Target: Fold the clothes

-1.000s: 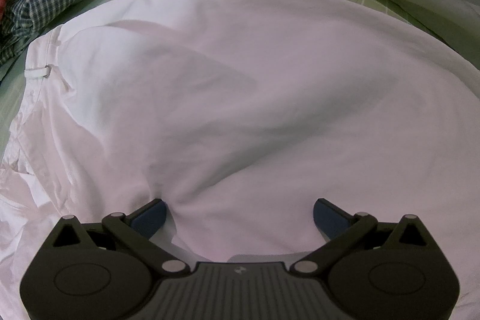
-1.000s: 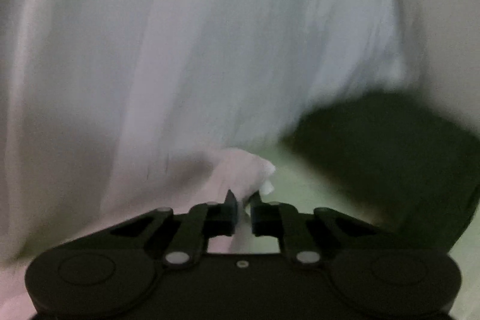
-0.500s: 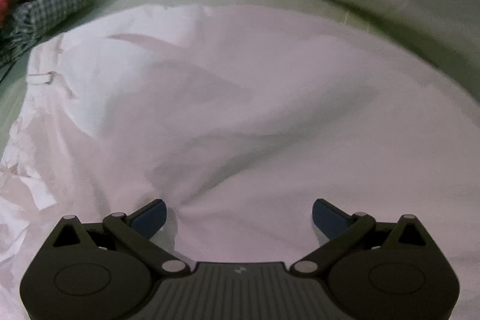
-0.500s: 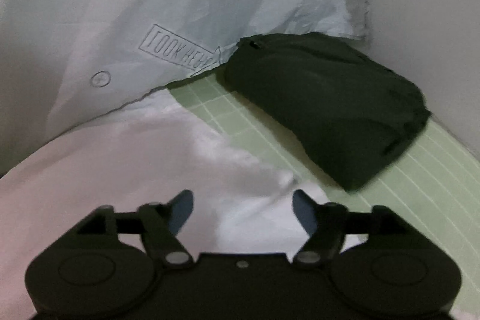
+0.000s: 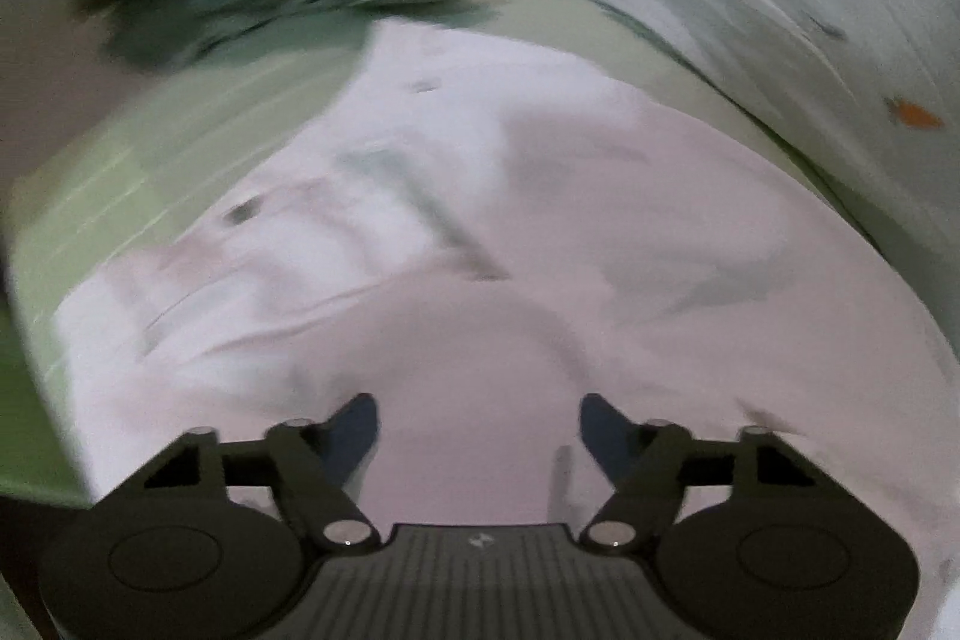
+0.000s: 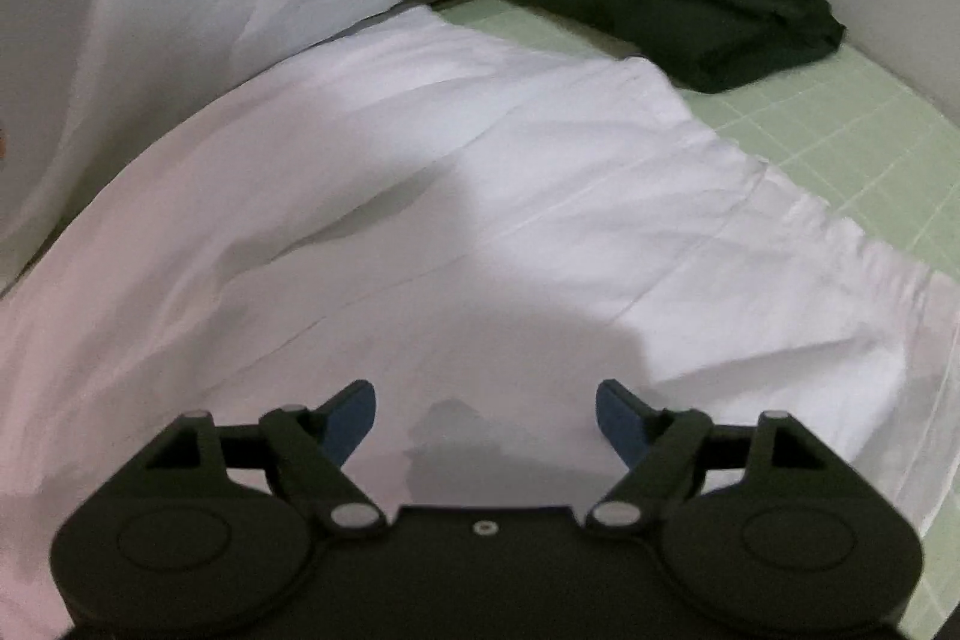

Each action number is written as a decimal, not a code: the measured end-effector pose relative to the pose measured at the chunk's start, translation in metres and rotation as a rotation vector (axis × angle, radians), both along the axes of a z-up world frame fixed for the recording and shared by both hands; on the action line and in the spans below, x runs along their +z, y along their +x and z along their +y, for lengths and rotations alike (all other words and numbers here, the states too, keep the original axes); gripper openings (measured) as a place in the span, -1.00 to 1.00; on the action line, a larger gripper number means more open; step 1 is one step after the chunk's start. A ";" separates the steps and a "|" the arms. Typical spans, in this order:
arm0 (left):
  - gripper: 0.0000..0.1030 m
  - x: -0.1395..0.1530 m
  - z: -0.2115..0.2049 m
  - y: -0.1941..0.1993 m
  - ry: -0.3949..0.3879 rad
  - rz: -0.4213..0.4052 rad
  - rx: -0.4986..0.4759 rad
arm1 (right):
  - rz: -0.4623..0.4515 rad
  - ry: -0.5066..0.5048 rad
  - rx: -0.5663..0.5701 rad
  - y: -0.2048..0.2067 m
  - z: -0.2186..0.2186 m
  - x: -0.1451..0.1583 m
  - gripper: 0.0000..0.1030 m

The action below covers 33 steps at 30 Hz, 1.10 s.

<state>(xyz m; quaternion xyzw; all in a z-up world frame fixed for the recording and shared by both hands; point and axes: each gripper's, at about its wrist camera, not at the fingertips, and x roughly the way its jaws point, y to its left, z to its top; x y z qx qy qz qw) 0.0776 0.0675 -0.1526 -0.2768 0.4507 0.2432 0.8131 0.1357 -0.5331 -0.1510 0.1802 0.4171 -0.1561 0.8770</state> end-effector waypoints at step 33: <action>-0.44 -0.017 0.133 -0.080 -0.036 -0.031 0.016 | -0.009 -0.040 0.027 -0.054 0.149 0.003 0.60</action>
